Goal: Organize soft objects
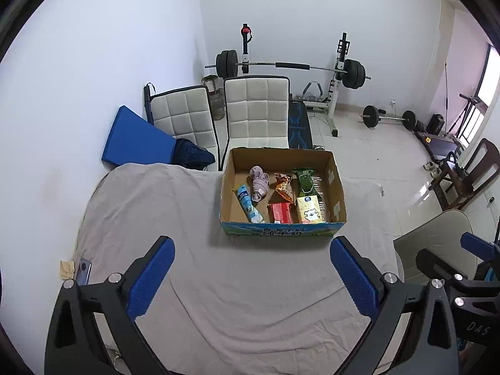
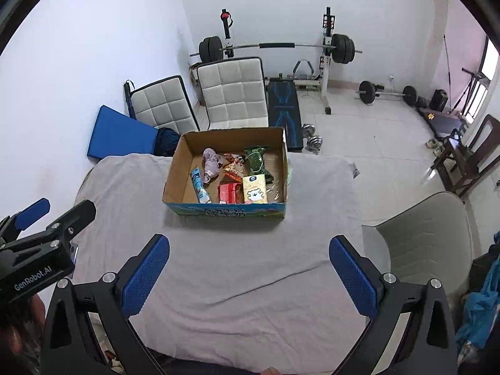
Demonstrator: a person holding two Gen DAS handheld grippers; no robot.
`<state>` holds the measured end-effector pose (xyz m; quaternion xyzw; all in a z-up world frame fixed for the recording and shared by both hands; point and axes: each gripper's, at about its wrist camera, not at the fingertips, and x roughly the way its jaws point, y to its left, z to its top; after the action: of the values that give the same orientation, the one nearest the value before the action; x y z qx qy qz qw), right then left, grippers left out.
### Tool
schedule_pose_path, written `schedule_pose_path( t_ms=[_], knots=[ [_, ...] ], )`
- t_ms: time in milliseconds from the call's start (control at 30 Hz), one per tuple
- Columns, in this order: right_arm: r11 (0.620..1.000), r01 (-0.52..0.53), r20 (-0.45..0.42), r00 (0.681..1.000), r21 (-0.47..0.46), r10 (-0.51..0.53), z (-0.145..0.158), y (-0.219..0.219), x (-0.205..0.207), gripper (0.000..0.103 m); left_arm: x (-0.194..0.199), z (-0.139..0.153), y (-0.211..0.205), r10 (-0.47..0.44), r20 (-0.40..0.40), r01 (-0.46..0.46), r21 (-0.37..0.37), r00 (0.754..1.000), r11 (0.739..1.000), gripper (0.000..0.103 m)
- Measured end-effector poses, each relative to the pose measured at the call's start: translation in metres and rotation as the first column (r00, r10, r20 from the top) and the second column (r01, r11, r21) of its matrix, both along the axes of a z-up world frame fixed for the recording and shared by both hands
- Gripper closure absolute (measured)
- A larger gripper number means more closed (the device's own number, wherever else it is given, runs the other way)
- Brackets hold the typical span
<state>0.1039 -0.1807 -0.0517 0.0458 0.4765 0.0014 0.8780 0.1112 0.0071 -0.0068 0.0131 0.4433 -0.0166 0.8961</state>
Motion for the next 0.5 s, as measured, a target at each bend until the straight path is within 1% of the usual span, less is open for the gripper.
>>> schedule_pose_path(
  t_ms=[233, 500],
  knots=[
    [0.998, 0.033, 0.061, 0.998, -0.044, -0.031, 0.018, 0.001, -0.006, 0.0, -0.011, 0.011, 0.006, 0.032, 0.031, -0.032, -0.004, 0.999, 0.999, 0.001],
    [0.997, 0.054, 0.096, 0.994, -0.06, -0.048, 0.026, 0.005, 0.007, 0.0, 0.003, 0.018, 0.018, 0.056, 0.074, -0.057, 0.003, 0.996, 0.998, 0.001]
  ],
)
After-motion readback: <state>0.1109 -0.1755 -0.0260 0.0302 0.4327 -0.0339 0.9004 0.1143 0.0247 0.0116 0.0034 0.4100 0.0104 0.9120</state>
